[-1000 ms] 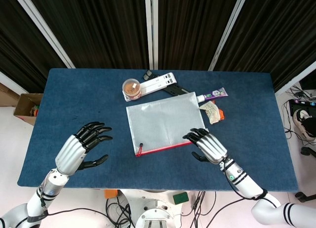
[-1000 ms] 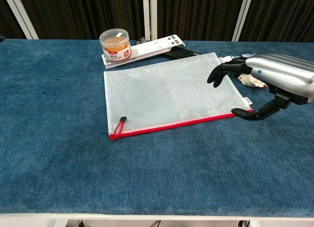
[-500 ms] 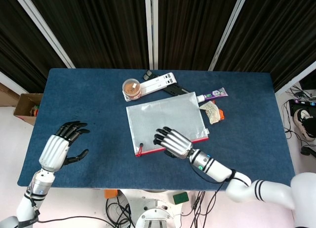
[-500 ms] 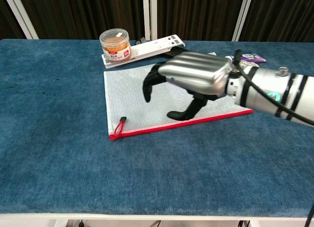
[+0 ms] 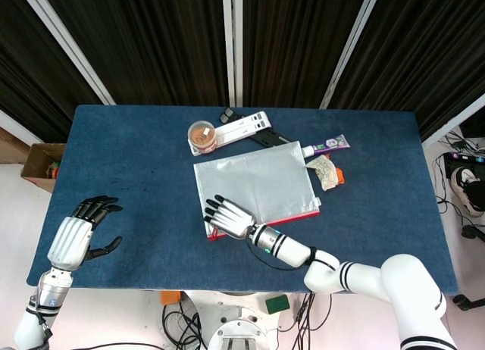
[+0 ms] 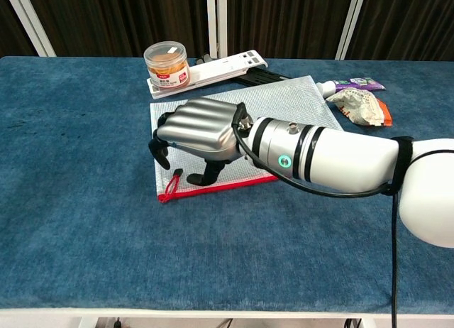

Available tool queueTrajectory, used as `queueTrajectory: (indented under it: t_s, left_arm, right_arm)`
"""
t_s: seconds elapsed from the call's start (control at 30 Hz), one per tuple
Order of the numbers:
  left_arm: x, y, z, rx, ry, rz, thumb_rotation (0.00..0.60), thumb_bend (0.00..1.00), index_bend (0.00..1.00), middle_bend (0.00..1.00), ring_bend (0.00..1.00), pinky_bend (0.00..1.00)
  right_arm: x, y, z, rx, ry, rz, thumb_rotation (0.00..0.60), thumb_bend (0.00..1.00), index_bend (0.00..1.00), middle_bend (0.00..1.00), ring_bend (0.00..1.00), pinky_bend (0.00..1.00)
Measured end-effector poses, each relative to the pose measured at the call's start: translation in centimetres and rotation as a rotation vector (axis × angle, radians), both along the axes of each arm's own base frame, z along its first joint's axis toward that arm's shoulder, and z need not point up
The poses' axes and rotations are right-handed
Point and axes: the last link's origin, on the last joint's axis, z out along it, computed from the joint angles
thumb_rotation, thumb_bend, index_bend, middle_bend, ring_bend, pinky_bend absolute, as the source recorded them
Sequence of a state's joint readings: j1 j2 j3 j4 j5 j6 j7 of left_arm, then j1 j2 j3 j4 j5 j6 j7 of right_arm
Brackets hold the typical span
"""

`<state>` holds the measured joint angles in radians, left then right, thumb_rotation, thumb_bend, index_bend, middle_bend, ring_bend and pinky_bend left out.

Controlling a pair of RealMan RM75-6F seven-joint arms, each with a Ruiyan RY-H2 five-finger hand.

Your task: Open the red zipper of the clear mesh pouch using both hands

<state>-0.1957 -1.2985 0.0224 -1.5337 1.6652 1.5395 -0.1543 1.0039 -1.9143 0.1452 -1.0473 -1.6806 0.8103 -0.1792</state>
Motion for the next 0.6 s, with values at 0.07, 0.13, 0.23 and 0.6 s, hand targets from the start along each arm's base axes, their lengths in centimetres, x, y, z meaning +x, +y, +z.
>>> queueTrajectory:
  t_s: [0.07, 0.13, 0.23, 0.6]
  left_arm:
    - [0.0, -0.2, 0.0, 0.0, -0.001, -0.001, 0.6, 0.22, 0.28, 0.2, 0.15, 0.19]
    - [-0.2, -0.5, 0.1, 0.007, 0.002, 0.006, 0.6, 0.22, 0.28, 0.2, 0.15, 0.19]
    - [-0.5, -0.3, 0.0, 0.007, 0.005, 0.002, 0.6, 0.22, 0.28, 0.2, 0.15, 0.19]
    - [-0.5, -0.3, -0.1, -0.006, -0.015, -0.005, 0.6, 0.22, 0.28, 0.19, 0.15, 0.19]
  right_arm:
    - [0.2, 0.1, -0.4, 0.001, -0.005, 0.011, 0.6, 0.3, 0.47, 0.35, 0.15, 0.28]
    - [0.3, 0.2, -0.7, 0.0, -0.008, 0.02, 0.6, 0.3, 0.48, 0.36, 0.15, 0.28]
    - [0.1, 0.3, -0.9, 0.0, -0.012, 0.029, 0.6, 0.3, 0.49, 0.36, 0.15, 0.28]
    - [-0.4, 0.2, -1.3, -0.01, -0.008, 0.034, 0.6, 0.33, 0.55, 0.37, 0.15, 0.27]
